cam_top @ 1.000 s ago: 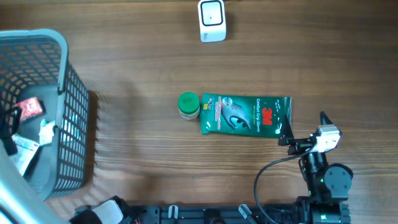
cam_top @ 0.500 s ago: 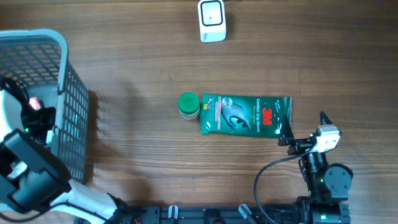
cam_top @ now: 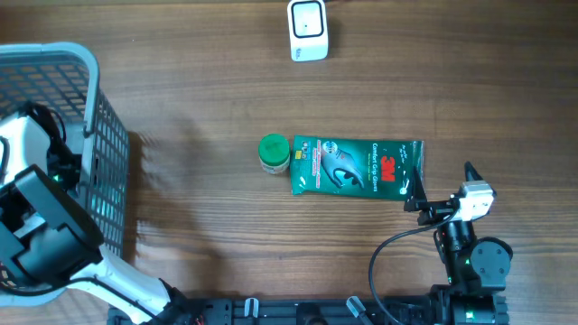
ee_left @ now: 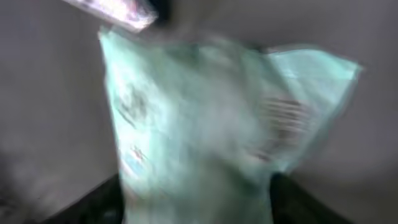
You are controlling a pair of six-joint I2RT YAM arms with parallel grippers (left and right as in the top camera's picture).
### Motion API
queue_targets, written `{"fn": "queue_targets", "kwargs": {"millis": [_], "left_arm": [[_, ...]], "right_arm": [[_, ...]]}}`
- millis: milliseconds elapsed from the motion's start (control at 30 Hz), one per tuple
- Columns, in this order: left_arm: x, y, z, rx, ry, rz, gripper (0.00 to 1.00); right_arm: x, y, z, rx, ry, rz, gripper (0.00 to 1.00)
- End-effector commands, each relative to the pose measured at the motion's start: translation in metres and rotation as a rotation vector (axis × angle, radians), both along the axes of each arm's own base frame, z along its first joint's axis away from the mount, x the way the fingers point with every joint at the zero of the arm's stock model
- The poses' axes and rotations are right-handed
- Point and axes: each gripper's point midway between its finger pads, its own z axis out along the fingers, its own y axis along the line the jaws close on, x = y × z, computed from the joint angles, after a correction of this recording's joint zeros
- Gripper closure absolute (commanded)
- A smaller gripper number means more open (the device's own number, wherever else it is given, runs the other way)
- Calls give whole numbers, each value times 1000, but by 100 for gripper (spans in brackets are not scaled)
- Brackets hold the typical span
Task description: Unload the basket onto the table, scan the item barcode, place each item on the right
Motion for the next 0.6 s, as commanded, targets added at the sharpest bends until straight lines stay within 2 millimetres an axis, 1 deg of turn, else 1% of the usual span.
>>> {"fn": "queue_targets", "kwargs": {"millis": [0, 67, 100, 133, 167, 200, 233, 267, 333, 400, 467, 533, 567], "left_arm": [[6, 27, 51, 68, 11, -24, 45], [10, 40, 104, 134, -9, -26, 56], [12, 42, 124, 152, -32, -24, 58], [14, 43, 139, 168, -54, -21, 55], [16, 44, 153, 190, -84, -19, 40], [17, 44, 160, 204, -109, -6, 11], [15, 42, 159, 203, -107, 20, 0], [12, 39, 154, 195, -88, 47, 0], [4, 37, 135, 184, -44, 87, 0], [0, 32, 109, 160, -14, 110, 1], [-7, 26, 75, 142, 24, 127, 3], [-16, 20, 40, 125, 47, 119, 1], [-19, 18, 29, 122, 52, 119, 0]], "right_arm": [[0, 0, 2, -11, -10, -5, 0], [0, 0, 2, -11, -10, -5, 0], [0, 0, 2, -11, -9, -5, 0], [0, 0, 2, -11, -9, -5, 0], [0, 0, 2, -11, -9, -5, 0], [0, 0, 2, -11, -9, -5, 0], [0, 0, 2, -11, -9, -5, 0], [0, 0, 2, -11, -9, -5, 0], [0, 0, 2, -11, -10, -5, 0], [0, 0, 2, -11, -10, -5, 0], [0, 0, 2, -11, -9, -5, 0], [0, 0, 2, -11, -9, -5, 0], [0, 0, 2, -11, -9, -5, 0]]}}
